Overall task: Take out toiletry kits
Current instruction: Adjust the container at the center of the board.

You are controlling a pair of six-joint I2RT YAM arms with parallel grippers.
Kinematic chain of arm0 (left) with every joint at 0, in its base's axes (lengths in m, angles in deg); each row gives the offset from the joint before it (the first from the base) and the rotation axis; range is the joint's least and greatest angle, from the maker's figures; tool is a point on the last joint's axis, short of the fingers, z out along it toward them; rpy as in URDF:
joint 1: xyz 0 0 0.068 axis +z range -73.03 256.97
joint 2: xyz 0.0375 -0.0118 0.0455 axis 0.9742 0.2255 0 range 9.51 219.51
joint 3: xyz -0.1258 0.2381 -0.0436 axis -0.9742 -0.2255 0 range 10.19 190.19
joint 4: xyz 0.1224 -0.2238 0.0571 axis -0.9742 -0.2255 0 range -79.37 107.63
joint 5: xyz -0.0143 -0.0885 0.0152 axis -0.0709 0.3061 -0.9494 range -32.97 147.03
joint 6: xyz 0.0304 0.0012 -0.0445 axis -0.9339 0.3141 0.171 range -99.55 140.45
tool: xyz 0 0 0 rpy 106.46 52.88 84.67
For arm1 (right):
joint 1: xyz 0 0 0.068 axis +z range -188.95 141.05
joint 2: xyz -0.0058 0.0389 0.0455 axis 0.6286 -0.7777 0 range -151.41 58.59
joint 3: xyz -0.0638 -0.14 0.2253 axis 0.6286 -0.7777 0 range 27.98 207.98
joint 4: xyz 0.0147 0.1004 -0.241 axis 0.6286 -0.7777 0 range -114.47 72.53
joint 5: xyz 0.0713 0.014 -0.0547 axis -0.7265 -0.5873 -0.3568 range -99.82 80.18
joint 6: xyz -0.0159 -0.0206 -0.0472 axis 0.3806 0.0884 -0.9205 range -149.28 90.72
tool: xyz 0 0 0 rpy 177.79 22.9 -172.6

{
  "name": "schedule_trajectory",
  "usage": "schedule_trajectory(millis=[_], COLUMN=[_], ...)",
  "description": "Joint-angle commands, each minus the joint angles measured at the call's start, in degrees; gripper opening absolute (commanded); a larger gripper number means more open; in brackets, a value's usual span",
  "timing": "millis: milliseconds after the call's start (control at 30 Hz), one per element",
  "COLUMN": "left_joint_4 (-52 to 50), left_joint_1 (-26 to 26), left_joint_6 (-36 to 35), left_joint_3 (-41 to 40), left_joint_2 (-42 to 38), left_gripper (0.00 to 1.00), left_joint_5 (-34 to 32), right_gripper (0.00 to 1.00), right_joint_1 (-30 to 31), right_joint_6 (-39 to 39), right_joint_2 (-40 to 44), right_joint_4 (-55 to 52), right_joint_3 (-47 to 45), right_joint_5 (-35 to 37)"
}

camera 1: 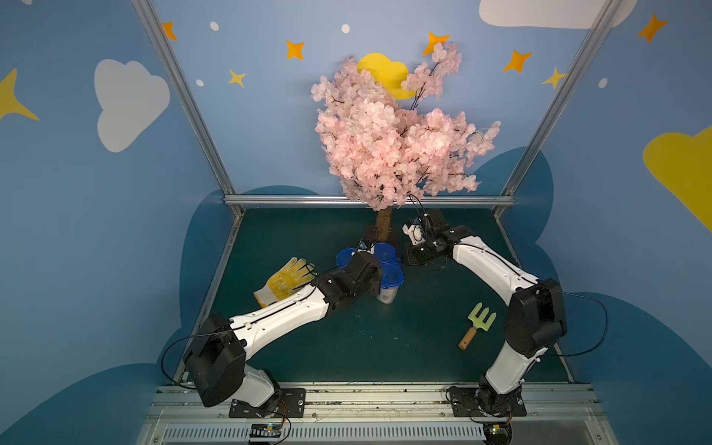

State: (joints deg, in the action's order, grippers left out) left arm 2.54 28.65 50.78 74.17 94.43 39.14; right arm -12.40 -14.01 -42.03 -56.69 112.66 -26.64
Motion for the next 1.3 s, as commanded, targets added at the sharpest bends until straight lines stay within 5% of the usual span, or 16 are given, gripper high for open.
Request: schedule_trajectory(millis=[0,200,367,633,800,967,1267], left_joint_4=[0.3,3.4,3.4,4.6,5.2,5.5,4.5], left_joint_1=[-0.3,-0.6,-0.5,0.7,1.6,1.7,1.9], left_joint_6=[-1.5,-2.8,-2.4,-0.2,1.6,2.5,3.6], left_joint_3=[2.6,4.6,6.5,6.8,7.2,7.2,6.1], left_joint_2=[1.4,3.6,7.0,10.0,12.4,14.1,14.1], left_gripper=[0.02,0.02,0.02,0.02,0.02,0.02,0.02], left_joint_5=[-0.4,3.8,5.7,10.1,12.4,13.5,13.4], right_gripper=[0.0,0.0,0.01,0.47,0.56,0.56,0.54], right_joint_1=[-0.2,-2.9,-6.3,-7.7,-7.9,-7.9,-7.4], right_joint_6=[-1.2,1.5,7.3,19.4,29.2,30.3,36.5], right_joint_2=[0.4,10.1,19.5,28.5,29.8,28.9,18.1], right_joint_4=[-1.2,4.5,16.2,42.3,54.8,56.5,69.2], right_joint_3=[0.2,-11.9,-24.8,-42.1,-50.0,-51.4,-50.8], right_joint_5=[0.6,-2.1,-13.1,-28.7,-28.6,-28.2,-35.7])
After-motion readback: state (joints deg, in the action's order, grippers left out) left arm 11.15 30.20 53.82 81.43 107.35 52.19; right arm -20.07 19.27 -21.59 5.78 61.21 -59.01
